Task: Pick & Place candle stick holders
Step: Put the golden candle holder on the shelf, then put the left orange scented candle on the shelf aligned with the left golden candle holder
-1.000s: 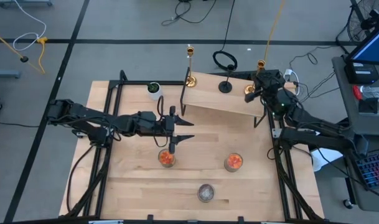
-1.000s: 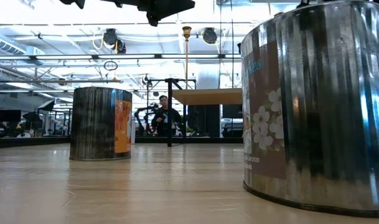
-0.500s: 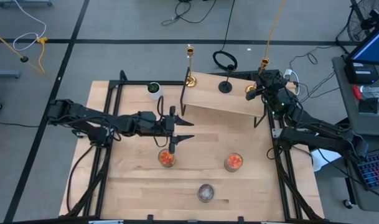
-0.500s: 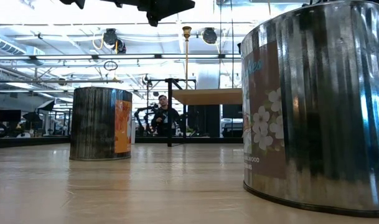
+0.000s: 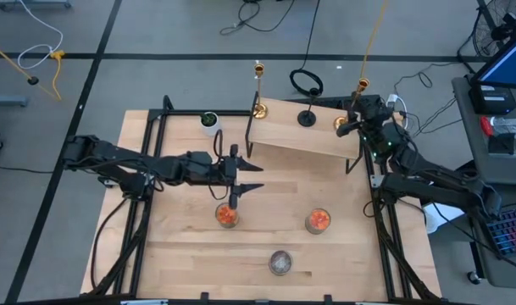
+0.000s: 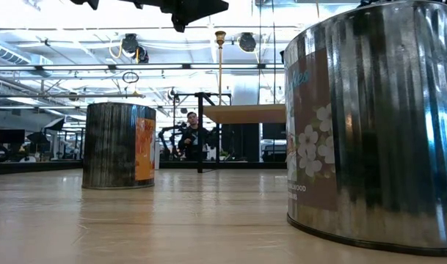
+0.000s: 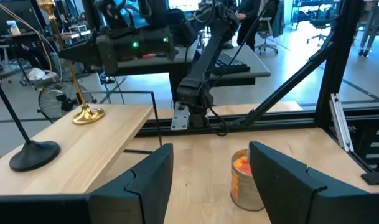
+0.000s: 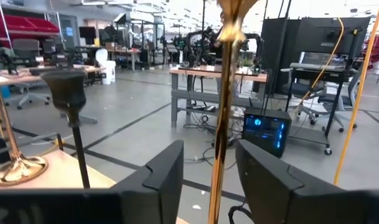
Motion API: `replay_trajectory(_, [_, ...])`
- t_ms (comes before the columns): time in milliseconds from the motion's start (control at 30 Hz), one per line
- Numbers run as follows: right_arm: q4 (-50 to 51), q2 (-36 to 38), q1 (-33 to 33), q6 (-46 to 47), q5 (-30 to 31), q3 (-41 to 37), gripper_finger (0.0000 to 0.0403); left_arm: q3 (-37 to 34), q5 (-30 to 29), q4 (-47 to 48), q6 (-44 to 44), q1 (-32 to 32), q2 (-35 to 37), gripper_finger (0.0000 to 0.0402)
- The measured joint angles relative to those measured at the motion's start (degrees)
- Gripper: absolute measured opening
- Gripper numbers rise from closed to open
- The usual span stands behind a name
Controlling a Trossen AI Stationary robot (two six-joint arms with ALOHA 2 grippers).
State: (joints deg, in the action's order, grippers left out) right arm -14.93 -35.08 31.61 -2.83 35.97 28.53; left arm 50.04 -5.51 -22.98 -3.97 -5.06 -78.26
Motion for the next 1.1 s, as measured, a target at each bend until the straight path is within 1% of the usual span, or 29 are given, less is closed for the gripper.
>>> replay_trajectory(233, [2.88,3.46,-3.00,-1.17,-0.02,0.00,0.0177,0.00,-0.02,6.45,0.99,-1.04,4.38,0.0216])
replay_trajectory(367, [5.23,5.01,-6.68,-1.12,-0.01,0.02,0.0188,0.00,0.00,14.82,0.86,-2.88,7.75,0.0216])
replay_trajectory(500, [6.72,5.45,-11.15,-2.67,0.28,0.02,0.0189,0.00,-1.31,23.18,1.40,-5.41,10.74,0.0216])
replay_trajectory(633, [6.74,5.47,-15.29,-2.99,2.89,0.02,0.0186,0.00,-3.94,31.80,2.07,-8.02,12.52,0.0216])
replay_trajectory(733, [7.30,5.45,-18.24,-2.94,3.37,0.02,0.0185,0.00,-5.60,36.96,7.07,-9.12,12.74,0.0216])
replay_trajectory(800, [7.97,5.39,-20.48,-2.37,2.29,0.02,0.0185,0.00,-6.44,40.06,12.04,-9.64,12.50,0.0216])
replay_trajectory(933, [7.78,4.60,-25.40,-0.90,-2.42,0.04,0.0185,-0.03,-8.42,46.27,19.25,-9.83,10.52,0.0216])
replay_trajectory(1000, [7.65,4.01,-27.74,-0.85,-3.80,0.08,0.0185,0.00,-9.22,47.20,21.78,-9.77,8.97,0.0216])
replay_trajectory(1100, [7.43,2.51,-30.72,-0.84,-6.33,0.09,0.0185,-0.04,-8.90,48.95,24.15,-9.64,6.21,0.0216])
